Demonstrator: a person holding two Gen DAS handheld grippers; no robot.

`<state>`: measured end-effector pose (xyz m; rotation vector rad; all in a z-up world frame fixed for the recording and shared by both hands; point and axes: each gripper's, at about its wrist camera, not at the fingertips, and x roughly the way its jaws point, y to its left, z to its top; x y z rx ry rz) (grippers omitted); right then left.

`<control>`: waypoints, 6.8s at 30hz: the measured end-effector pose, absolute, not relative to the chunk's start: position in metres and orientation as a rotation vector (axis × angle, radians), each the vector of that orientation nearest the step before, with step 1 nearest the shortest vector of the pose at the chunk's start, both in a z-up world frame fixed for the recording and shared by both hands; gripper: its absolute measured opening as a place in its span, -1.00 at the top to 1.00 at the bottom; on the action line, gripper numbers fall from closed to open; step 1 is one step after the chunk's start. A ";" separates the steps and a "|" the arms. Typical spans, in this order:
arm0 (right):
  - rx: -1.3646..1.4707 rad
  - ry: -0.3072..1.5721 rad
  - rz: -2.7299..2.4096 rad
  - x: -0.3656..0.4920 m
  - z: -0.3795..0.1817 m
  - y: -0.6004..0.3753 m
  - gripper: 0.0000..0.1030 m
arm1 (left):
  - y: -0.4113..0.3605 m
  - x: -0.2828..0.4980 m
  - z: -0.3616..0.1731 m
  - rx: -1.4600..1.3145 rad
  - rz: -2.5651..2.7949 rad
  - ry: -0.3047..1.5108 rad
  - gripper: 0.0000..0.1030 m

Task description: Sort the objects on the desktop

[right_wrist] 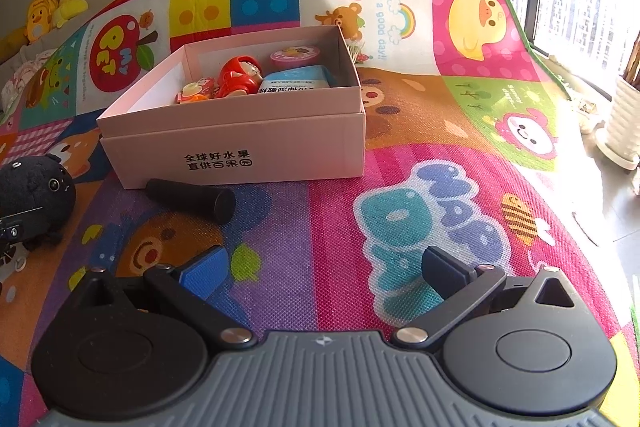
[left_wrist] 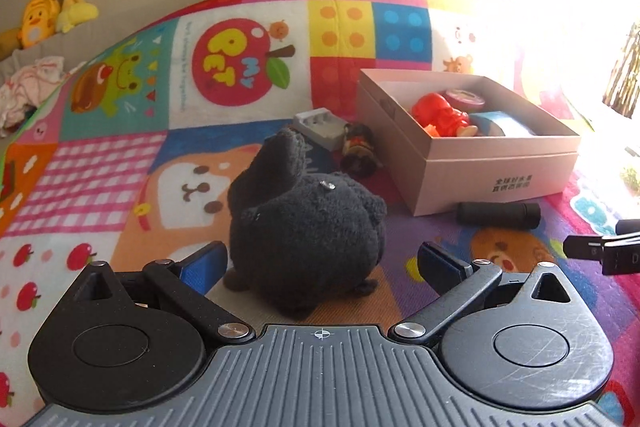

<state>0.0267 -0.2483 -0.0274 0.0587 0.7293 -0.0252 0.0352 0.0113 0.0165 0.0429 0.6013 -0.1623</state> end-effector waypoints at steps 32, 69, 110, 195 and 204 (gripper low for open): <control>0.006 0.799 0.031 0.095 -0.018 -0.159 -0.52 | 0.031 0.028 0.007 -0.141 -0.222 0.573 -1.00; 0.108 0.446 0.116 -0.046 0.065 -0.285 -0.46 | -0.060 0.126 0.153 -0.197 -0.465 0.456 -0.78; -0.068 0.690 0.188 0.196 0.093 -0.177 -0.66 | 0.039 0.056 0.008 -0.360 -0.409 0.584 -1.00; -0.504 1.018 0.288 0.212 0.024 -0.027 0.05 | 0.031 0.060 -0.002 -0.134 -0.300 0.692 -1.00; -0.464 1.055 0.342 0.199 0.033 -0.042 0.74 | 0.032 0.060 -0.002 -0.138 -0.303 0.692 -1.00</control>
